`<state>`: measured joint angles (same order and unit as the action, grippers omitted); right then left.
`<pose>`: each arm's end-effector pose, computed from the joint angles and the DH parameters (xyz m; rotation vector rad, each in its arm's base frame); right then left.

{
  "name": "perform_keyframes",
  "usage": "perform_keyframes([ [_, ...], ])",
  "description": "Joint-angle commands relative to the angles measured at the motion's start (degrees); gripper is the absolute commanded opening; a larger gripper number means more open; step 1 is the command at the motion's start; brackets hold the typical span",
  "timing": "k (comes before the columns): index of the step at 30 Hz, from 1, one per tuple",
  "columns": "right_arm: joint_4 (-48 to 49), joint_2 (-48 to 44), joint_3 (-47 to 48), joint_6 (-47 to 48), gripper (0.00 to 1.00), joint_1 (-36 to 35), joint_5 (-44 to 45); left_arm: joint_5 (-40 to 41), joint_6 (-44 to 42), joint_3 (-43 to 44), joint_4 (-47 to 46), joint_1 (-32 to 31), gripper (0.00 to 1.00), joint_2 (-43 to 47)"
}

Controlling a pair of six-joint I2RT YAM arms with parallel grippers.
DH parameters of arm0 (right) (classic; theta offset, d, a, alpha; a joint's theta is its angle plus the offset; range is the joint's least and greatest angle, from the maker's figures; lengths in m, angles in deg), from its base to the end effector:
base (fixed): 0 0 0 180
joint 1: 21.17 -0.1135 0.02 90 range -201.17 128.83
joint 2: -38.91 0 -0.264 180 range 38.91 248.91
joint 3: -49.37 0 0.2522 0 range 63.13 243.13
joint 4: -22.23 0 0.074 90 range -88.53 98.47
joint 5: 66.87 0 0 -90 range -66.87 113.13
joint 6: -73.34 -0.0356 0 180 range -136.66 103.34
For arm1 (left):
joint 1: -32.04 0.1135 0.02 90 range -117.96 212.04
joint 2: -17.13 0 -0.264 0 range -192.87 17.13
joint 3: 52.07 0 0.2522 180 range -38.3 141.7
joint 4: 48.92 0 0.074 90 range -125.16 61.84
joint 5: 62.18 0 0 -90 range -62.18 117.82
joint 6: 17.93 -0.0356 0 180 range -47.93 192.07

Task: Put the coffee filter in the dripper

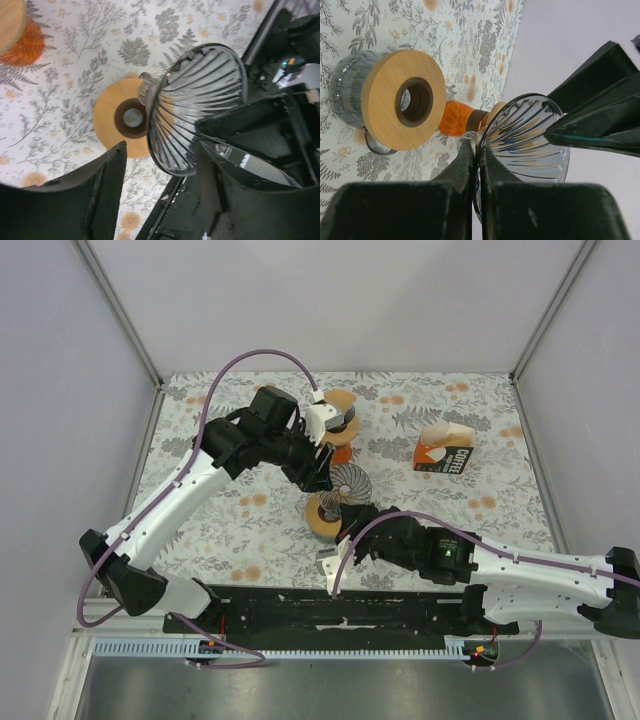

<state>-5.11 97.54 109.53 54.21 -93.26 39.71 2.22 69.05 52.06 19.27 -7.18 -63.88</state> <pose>0.0810 0.2176 0.2986 -1.8419 0.8101 -0.2786 0.2116 -0.1925 0.3982 1.0766 2.1606 -0.8278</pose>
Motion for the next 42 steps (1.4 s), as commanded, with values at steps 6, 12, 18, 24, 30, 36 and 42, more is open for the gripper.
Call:
perform_keyframes([
  [6,6.99,-0.01,2.65,1.65,0.0,-0.77,-3.22,5.66,-1.02,-0.63,-0.56,-0.5,0.22,-1.78],
  [12,8.57,-0.8,3.35,-7.47,0.19,-0.68,-2.26,6.35,1.44,-0.98,-0.47,-0.15,0.02,-2.57],
  [18,9.72,-3.87,8.88,-32.24,0.84,0.64,-0.84,7.68,7.5,-2.04,-1.61,3.97,0.02,-3.8],
  [24,2.53,-5.64,15.47,-66.06,0.9,11.68,-1.29,3.99,11.19,-3.26,-3.19,6.43,0.02,-3.54],
  [30,-12.68,3.75,23.29,-85.01,0.78,18.75,-0.66,-3.3,15.06,-6.69,-4.86,9.42,0.02,-2.57],
  [36,-17.61,11.23,25.68,-89.15,0.77,18.75,-2.25,-7.35,17.44,-9.77,-6.27,10.92,0.02,-1.25],
  [42,-18.58,16.51,24.98,-89.77,0.51,20.24,-5.41,-9.45,18.49,-10.82,-6.88,11.1,0.02,-1.43],
])
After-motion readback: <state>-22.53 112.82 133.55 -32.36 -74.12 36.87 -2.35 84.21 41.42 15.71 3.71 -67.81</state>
